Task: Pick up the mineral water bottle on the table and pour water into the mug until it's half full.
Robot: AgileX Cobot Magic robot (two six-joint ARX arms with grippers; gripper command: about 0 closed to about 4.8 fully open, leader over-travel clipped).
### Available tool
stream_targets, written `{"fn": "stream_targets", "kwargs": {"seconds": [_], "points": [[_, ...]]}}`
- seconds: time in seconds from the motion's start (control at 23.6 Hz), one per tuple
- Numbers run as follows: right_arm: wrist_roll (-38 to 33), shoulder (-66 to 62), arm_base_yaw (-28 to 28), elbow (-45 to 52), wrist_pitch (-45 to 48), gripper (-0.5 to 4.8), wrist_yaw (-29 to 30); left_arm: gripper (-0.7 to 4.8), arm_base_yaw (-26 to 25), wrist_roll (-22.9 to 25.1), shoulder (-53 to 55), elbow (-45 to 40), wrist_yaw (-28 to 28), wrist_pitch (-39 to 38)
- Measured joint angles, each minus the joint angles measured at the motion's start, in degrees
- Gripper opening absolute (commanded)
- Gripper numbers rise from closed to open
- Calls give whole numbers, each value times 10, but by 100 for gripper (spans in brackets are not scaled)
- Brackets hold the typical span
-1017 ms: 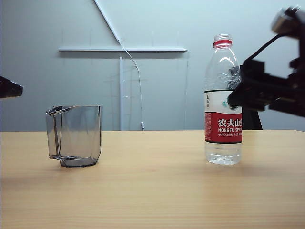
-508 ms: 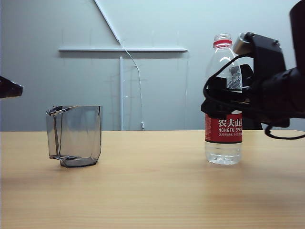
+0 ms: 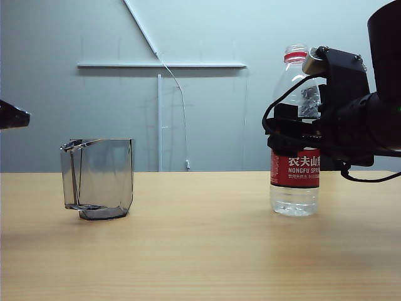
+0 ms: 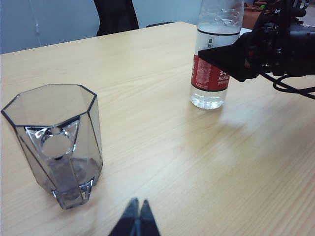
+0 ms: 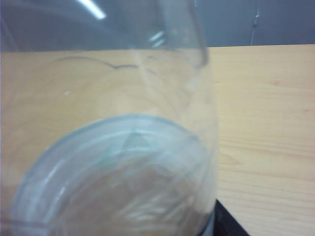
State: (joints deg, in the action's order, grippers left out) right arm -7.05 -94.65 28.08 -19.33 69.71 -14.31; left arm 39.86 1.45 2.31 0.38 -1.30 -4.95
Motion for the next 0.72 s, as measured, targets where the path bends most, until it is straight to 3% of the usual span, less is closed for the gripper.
{"fn": "stream_targets", "kwargs": {"seconds": [0.04,0.47,0.64,0.72], "points": [[0,0,0,0,0,295,0,-2,0,0,0,0,0,0],[9,0,0,0,4,294,9,-2,0,0,0,0,0,0],[60,9,3,-2,2,291,45,-2,-9,0,0,0,0,0],[104,39,7,-38,-47,291,85,-2,-45,0,0,0,0,0]]}}
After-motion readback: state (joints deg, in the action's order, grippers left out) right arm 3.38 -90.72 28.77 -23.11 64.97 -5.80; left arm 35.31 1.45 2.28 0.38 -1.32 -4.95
